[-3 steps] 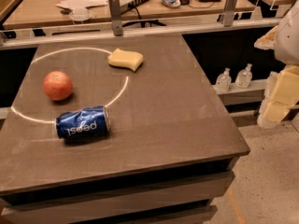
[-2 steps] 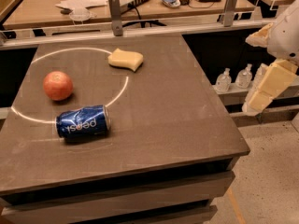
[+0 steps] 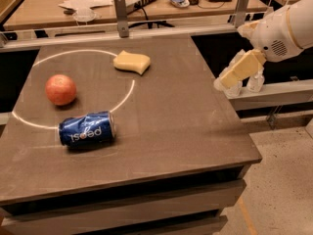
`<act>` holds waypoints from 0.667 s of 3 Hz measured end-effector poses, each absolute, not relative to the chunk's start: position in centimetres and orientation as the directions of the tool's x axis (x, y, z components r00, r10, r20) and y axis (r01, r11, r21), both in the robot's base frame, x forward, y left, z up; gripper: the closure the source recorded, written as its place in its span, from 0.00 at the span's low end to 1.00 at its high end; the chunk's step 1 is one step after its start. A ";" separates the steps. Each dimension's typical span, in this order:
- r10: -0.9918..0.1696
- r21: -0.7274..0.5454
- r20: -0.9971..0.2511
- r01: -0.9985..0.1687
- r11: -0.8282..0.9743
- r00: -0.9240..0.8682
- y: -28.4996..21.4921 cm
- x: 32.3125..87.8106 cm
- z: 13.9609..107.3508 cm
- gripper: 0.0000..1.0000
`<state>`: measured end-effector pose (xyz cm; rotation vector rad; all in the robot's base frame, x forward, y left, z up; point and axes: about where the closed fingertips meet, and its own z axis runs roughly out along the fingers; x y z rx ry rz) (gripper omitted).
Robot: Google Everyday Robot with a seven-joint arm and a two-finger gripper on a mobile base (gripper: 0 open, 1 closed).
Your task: Move sponge near apple
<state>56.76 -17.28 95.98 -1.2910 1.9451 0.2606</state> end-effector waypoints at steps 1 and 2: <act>-0.682 -0.249 -0.707 -0.836 0.490 -0.188 -17.1 57.6 96.2 0.00; -0.647 -0.214 -0.728 -0.821 0.529 -0.227 -15.3 58.3 94.7 0.00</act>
Offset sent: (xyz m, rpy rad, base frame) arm 0.0148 0.0146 -0.0167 0.0544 -0.0025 -0.1114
